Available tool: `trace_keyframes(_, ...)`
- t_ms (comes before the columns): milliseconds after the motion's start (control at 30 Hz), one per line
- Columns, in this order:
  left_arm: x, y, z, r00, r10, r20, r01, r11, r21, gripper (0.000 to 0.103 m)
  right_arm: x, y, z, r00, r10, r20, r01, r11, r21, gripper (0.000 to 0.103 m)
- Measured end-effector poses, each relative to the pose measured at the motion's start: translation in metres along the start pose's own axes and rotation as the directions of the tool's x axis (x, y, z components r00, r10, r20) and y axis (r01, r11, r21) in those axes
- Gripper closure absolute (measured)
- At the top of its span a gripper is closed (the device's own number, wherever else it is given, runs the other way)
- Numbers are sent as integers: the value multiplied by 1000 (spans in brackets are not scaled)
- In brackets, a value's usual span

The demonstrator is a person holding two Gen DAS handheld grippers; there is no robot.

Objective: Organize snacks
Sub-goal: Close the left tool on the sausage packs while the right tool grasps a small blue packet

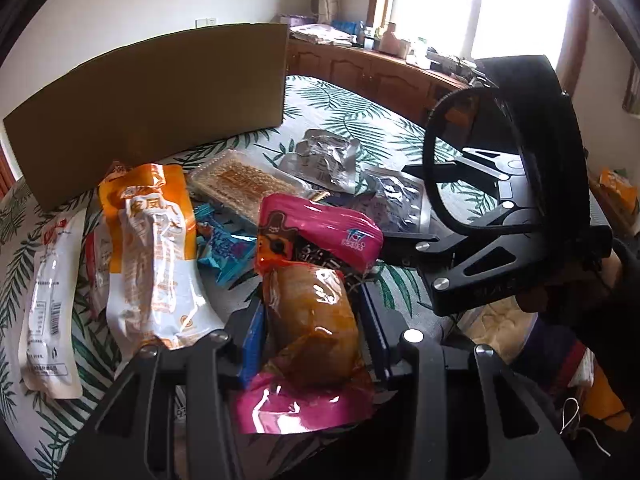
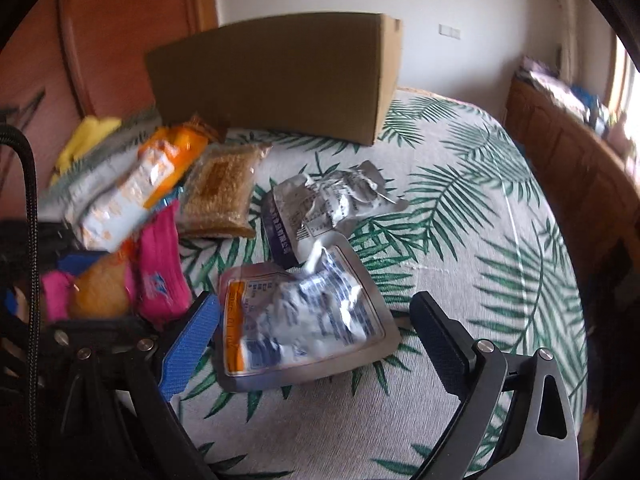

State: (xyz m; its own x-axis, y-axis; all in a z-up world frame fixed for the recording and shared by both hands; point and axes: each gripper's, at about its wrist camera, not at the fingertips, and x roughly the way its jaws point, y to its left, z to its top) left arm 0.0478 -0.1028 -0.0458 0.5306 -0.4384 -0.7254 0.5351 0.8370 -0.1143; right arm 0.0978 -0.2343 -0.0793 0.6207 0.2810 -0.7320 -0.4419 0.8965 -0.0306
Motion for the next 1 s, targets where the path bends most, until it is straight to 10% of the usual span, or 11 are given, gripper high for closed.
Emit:
trace_keyframes(200, -5, 10, -5, 1000, 3, 19, -2, 999, -44, 61, -1, -1, 0, 1000, 18, 11, -18, 1000, -12, 11)
trace_keyframes(433, -16, 13, -9, 999, 3, 41, 0, 997, -73, 61, -12, -12, 1, 998, 59, 35, -61, 997, 45, 44)
trace_keyframes(667, -21, 12, -7, 999, 2, 53, 2, 997, -82, 60, -21, -10, -2, 996, 77, 54, -80, 995, 63, 49)
trace_keyframes(833, -24, 12, -6, 998, 3, 57, 2, 996, -91, 60, -40, -13, 1, 990, 87, 111, -99, 989, 109, 81)
trace_keyframes(1000, -29, 13, -5, 998, 2, 67, 4, 995, -102, 60, -47, -13, 6, 985, 122, 123, -137, 984, 117, 89)
